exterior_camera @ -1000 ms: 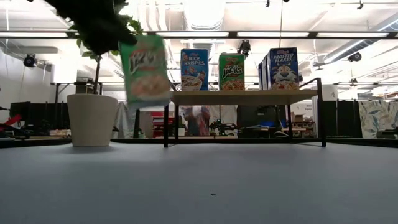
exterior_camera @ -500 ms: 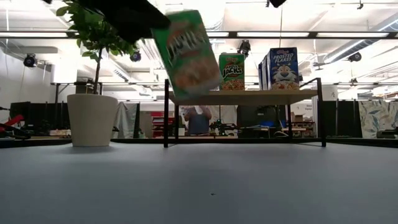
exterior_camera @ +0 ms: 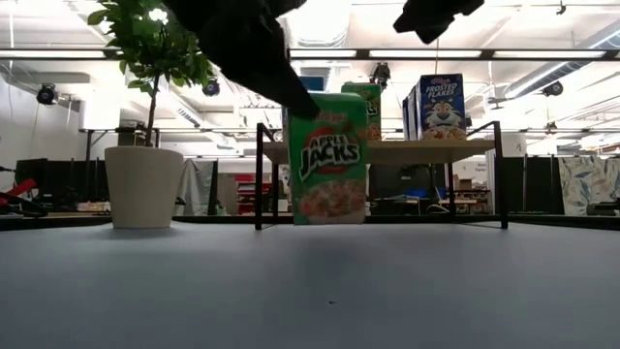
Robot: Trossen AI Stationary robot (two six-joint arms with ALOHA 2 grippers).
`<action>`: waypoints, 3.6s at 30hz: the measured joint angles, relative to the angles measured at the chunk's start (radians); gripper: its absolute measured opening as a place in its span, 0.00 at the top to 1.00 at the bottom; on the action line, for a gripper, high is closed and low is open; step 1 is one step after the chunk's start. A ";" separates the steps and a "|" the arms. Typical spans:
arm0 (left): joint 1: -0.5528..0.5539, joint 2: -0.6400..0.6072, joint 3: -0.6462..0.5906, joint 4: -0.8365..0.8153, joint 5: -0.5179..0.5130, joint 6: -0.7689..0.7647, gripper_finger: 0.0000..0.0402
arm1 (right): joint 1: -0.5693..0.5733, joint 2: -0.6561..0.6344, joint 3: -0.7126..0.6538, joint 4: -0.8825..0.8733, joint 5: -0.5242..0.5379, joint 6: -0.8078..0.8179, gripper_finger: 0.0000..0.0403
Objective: Stack cereal on shelf
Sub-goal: Put the green cereal box on the shelf aligned with the other green cereal boxes
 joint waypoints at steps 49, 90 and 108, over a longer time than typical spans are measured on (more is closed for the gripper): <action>-0.099 -0.215 -0.045 -0.233 -0.218 -0.126 0.41 | -0.059 0.584 0.318 -0.091 0.046 -0.071 0.45; -0.101 -0.217 -0.047 -0.239 -0.227 -0.104 0.41 | -0.403 0.193 0.446 -0.405 0.078 -0.272 0.68; -0.099 -0.217 -0.047 -0.238 -0.229 -0.103 0.41 | -0.476 0.252 0.441 -0.374 0.057 -0.336 0.55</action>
